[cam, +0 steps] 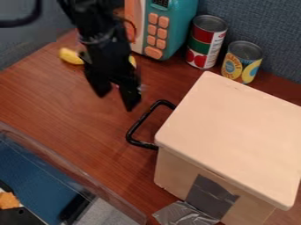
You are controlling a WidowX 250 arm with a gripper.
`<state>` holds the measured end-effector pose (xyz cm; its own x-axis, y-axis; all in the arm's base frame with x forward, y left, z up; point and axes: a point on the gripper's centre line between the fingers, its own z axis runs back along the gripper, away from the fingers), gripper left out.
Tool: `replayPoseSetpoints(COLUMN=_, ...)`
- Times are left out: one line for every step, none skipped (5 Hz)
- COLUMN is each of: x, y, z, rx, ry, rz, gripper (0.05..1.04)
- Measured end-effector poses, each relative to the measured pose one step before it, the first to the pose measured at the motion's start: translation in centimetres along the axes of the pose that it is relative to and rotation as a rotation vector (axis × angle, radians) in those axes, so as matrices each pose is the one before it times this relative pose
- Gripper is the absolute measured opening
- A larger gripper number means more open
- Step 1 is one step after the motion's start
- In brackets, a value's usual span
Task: Open the drawer
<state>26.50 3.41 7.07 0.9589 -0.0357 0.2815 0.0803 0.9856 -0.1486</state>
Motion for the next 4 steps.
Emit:
replayPoseSetpoints(x=0.817, y=-1.598, z=-0.733, rx=-0.0056, ry=-0.0233, rz=-0.0075, gripper=1.001)
replayPoseSetpoints(x=-0.560, y=-1.216, z=-1.135, rx=-0.0129, ry=0.0068, rz=0.0082, gripper=1.001)
replayPoseSetpoints(x=-0.053, y=-0.855, z=-0.874, rx=0.0107, ry=0.0069, rz=-0.0182, gripper=1.001)
replayPoseSetpoints(x=-0.656, y=0.205, z=-0.978, rx=0.0153, ry=0.0317, rz=-0.0013, gripper=0.945)
